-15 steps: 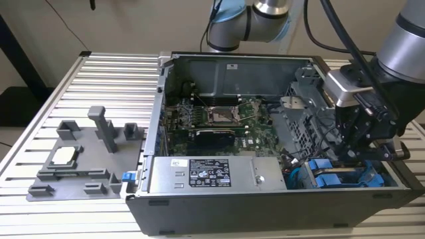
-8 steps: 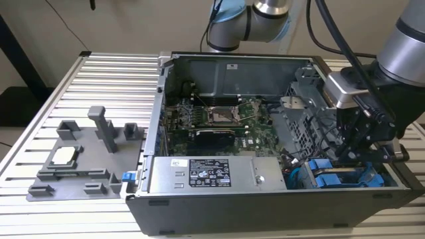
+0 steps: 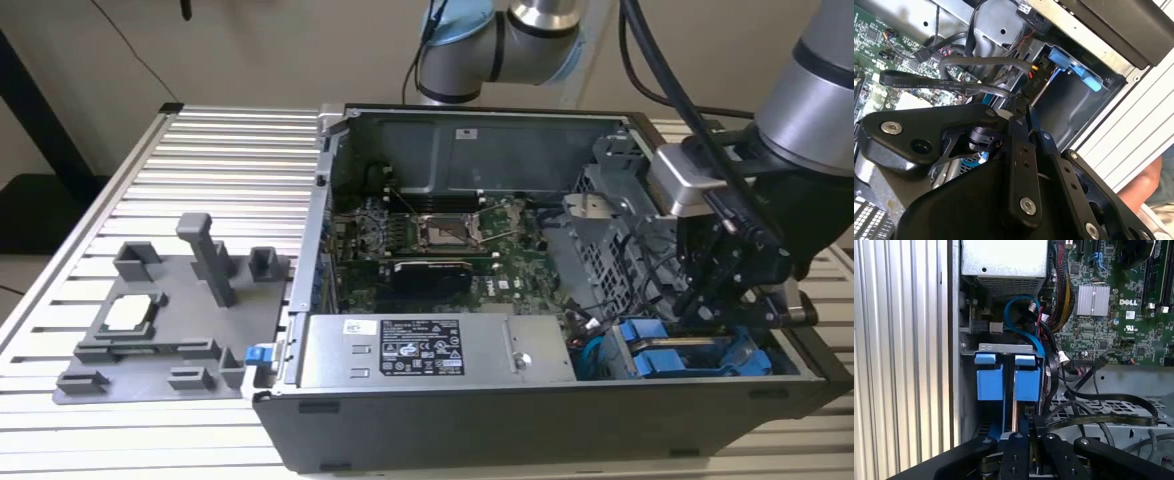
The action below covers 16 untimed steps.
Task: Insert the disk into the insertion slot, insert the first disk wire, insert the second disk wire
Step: 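Insert the second disk wire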
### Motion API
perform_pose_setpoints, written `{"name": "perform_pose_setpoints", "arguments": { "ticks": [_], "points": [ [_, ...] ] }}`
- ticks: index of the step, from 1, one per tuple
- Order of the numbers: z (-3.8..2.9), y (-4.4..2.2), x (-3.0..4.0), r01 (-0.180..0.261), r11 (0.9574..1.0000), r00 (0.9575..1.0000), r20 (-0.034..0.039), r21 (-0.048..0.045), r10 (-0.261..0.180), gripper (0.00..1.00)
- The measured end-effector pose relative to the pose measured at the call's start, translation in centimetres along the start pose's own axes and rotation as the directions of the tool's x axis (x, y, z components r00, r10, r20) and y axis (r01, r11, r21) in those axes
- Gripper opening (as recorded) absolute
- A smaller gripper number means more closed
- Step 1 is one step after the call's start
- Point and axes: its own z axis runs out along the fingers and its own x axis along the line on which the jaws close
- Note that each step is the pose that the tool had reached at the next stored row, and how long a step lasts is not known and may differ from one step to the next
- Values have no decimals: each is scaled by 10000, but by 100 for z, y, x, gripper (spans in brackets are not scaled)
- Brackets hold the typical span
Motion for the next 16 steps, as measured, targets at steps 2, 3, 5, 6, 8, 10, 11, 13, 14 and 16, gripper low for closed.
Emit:
{"name": "perform_pose_setpoints", "arguments": {
  "ticks": [2,3,5,6,8,10,11,13,14,16],
  "points": [
    [1,0,0,-11,10000,10000,1,0,11,16],
    [3,0,-1,-16,10000,10000,3,0,16,16],
    [2,0,-1,-20,10000,10000,2,0,20,16],
    [1,0,-1,-22,10000,10000,4,-3,22,16],
    [-9,-1,-2,-25,10000,10000,10,-7,25,16],
    [-14,-1,-3,-27,10000,10000,10,-7,27,16],
    [-16,-1,-4,-28,10000,10000,5,-8,28,16],
    [-17,-2,-6,-28,10000,10000,3,-8,28,16],
    [-18,-3,-6,-28,10000,10000,1,-8,28,16],
    [-18,-5,-7,-28,10000,10000,2,-7,28,16]
  ]
}}
